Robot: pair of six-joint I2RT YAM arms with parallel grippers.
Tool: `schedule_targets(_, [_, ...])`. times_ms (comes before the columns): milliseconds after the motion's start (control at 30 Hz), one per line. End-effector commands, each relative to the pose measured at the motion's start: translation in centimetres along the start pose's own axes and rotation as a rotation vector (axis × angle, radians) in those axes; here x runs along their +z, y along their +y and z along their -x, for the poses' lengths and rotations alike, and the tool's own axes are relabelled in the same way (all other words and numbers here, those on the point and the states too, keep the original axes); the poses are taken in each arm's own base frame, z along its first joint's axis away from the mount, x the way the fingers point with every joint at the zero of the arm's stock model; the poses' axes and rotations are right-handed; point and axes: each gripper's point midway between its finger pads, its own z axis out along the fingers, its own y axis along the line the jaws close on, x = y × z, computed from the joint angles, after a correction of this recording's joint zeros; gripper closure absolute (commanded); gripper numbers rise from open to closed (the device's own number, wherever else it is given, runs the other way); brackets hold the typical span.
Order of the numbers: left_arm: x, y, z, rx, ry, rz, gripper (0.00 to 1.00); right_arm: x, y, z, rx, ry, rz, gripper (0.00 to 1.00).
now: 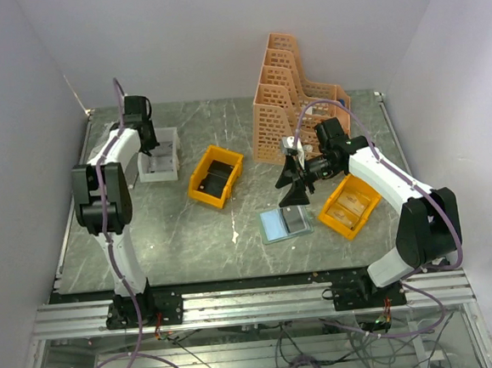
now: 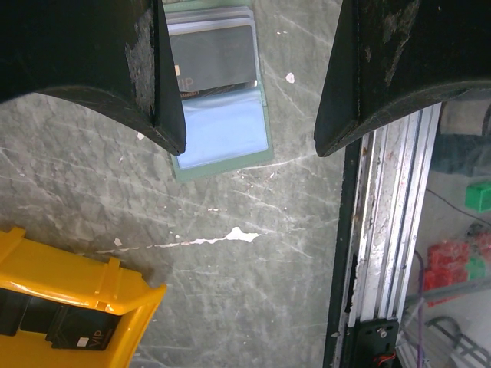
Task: Put the credit cards into the card holder
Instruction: Pick up the credit card from the storage box.
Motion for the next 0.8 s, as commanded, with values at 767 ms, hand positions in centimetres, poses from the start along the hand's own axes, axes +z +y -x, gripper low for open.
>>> schedule_targets(767, [-0.7, -1.8, 1.8, -0.496, -0.026, -0.684, 0.92, -0.2, 0.0, 0.6, -0.023, -0.016, 0.006, 0.32])
